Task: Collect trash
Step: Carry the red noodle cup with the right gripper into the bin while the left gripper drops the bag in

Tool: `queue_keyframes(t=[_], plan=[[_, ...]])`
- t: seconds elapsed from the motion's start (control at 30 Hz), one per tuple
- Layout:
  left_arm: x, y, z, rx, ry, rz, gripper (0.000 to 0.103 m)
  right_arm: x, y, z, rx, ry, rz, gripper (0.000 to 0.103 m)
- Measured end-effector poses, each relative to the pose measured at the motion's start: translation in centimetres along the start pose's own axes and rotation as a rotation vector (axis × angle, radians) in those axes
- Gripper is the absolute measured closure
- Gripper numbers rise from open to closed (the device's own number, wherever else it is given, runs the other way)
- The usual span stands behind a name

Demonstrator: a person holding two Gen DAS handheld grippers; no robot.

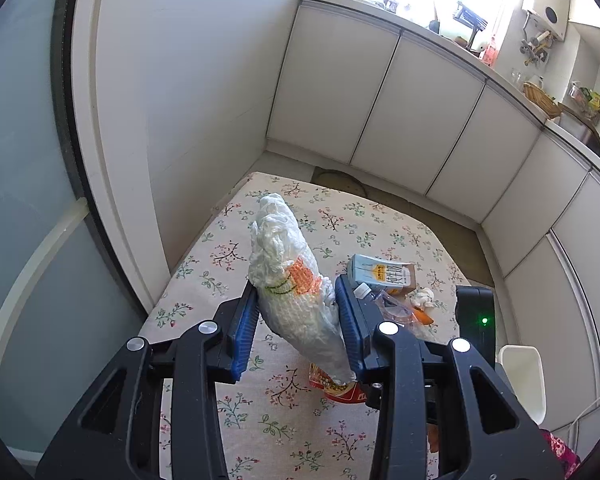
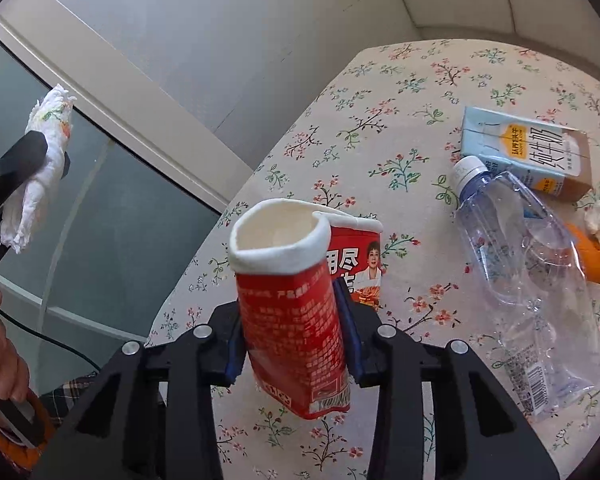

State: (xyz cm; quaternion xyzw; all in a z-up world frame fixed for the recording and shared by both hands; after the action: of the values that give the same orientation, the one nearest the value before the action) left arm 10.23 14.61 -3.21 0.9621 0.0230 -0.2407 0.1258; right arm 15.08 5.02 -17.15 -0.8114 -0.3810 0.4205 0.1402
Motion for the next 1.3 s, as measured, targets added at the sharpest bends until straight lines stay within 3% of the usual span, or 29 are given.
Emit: queue_keyframes(t=[0.33, 0.57, 0.87, 1.17, 1.3], plan=[[0.6, 1.7, 0.1, 0.004, 0.009, 0.045, 0.067, -7.4, -0.2, -4.9, -0.007, 0.232, 0.04, 0.064], [0.9, 5.4, 0.4, 0.005, 0.026, 0.117, 0.067, -13.2, 0.7, -5.8, -0.037, 0.346, 0.143, 0.064], [1.2, 12.3, 2.4, 0.063, 0.034, 0.232, 0.067, -23.5, 4.5, -4.8, -0.025, 0.51, 0.387, 0.064], [1.7, 18.1, 5.7, 0.139, 0.001, 0.307, 0.067, -34.9, 11.9, -1.5, 0.051, 0.647, 0.728, 0.065], [1.7, 20.8, 7.2, 0.174, -0.014, 0.344, 0.067, -38.2, 15.9, 0.6, 0.154, 0.667, 0.807, 0.066]])
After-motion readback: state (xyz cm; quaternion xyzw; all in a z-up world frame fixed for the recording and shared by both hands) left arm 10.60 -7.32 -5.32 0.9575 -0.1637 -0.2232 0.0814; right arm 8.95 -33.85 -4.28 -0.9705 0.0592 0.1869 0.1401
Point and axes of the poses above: each gripper's, at about its wrist camera, not at the fingertips, and x roughly the way its jaws point, y to its right, z to its underside, the point moved 8 cm from there along x, roughly the way its jaws point, and after that the axes turned 14 degrees about y, right-handed, at the moved point
